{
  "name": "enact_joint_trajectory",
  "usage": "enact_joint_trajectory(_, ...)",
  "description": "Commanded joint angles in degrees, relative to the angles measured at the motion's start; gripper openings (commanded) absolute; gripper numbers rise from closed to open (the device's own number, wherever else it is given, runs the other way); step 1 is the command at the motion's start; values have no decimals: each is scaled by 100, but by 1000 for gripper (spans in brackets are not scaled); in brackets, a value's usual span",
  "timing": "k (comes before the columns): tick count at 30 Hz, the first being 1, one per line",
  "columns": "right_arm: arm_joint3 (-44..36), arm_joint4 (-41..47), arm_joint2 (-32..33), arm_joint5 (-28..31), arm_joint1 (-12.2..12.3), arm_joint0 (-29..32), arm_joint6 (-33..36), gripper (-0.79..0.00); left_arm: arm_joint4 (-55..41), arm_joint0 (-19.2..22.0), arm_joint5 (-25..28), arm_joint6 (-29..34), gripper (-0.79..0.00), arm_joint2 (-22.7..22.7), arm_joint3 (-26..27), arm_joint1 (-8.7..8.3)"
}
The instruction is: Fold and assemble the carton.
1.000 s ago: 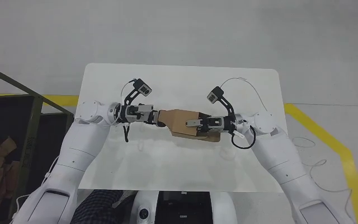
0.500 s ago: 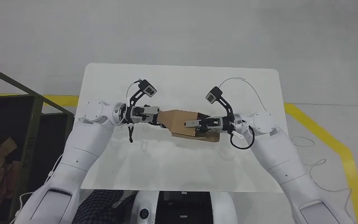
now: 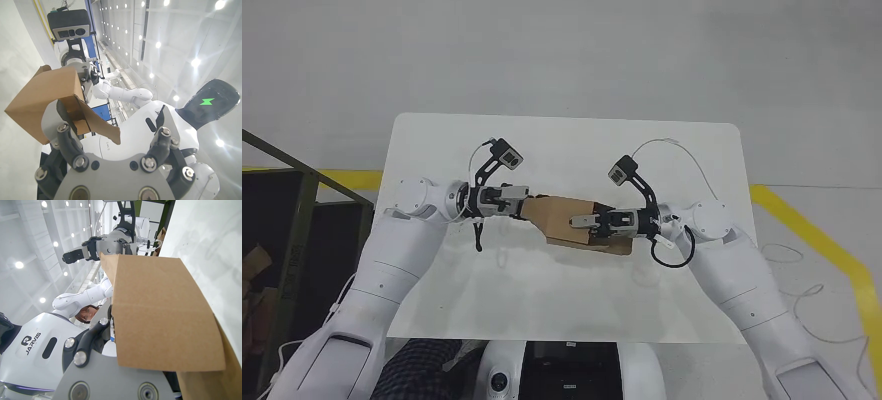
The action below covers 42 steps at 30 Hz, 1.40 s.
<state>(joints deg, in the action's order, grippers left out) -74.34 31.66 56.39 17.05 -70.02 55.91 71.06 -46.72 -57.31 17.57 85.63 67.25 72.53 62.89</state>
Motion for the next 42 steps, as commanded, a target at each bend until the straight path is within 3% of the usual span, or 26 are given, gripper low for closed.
enact_joint_trajectory(1, -1, -2, -1, 0, 0, 0, -2, -785, 5, -18, -7, -2, 0, 12, 23, -2)
enact_joint_trajectory(19, 23, -12, 10, -1, 0, 8, -45, -785, 90, -130, -50, -80, 0, 106, 204, -19)
enact_joint_trajectory(33, 92, -78, 94, 19, 23, 7, -68, -785, -12, -168, 73, -57, 0, 391, -191, -63)
enact_joint_trajectory(42, 99, -353, 119, -21, 48, 13, -176, -785, -258, -606, 134, -164, 0, 847, 431, -146)
